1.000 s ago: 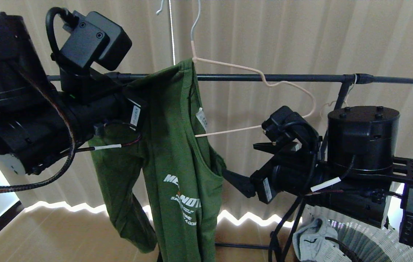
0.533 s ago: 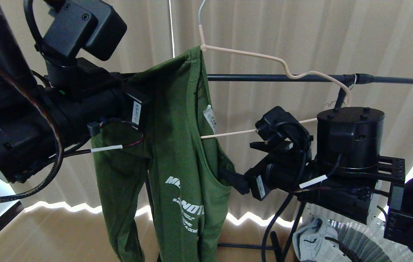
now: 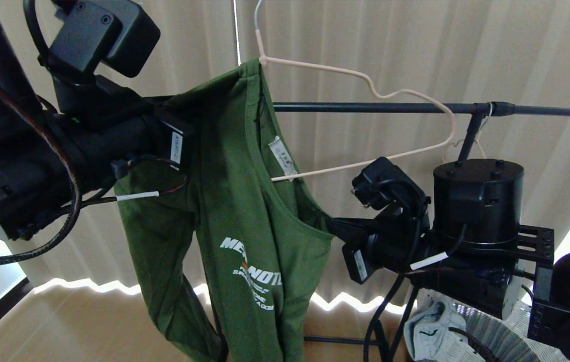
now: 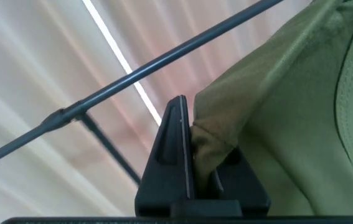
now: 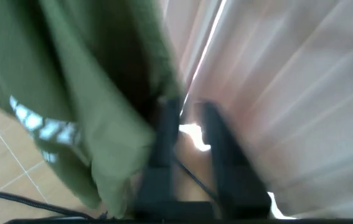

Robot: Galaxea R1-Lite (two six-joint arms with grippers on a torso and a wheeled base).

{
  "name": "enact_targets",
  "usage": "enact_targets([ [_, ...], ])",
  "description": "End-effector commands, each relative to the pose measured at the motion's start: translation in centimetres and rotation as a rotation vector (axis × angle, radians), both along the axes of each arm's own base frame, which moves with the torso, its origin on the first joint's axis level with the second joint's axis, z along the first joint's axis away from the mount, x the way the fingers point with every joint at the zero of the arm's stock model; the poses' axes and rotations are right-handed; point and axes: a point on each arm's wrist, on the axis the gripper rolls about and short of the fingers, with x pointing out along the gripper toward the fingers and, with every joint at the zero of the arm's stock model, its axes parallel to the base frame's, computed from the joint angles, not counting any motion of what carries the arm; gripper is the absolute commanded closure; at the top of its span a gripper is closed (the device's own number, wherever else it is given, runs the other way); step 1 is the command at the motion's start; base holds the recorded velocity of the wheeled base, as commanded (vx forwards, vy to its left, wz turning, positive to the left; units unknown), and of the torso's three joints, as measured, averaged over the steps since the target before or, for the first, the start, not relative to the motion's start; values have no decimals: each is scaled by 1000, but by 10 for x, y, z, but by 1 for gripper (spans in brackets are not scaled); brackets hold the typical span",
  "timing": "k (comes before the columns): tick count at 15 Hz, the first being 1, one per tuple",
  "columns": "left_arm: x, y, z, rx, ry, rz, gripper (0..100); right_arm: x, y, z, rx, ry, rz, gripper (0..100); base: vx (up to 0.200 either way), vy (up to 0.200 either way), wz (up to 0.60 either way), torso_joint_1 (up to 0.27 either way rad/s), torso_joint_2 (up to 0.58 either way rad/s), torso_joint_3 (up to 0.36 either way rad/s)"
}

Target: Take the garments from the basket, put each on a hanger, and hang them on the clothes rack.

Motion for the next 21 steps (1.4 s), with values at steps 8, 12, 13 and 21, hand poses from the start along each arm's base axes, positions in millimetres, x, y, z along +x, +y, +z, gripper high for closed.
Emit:
enact_targets([
  [8, 10, 23, -27, 95, 62, 93, 100, -4, -46, 16, 22, -41, -118, 100, 0, 0, 0, 0, 0, 0],
  [12, 4, 26, -35, 126, 81, 94, 100, 4, -57, 18, 25, -53, -180, 100, 0, 0, 0, 0, 0, 0],
  [13, 2, 27, -45, 159, 103, 92, 100, 4, -59, 21, 31, -65, -195, 100, 0, 0, 0, 0, 0, 0],
  [21, 0, 40, -69, 273, 111, 135, 100, -2, -66, 37, 52, -113, -204, 100, 0, 0, 0, 0, 0, 0],
])
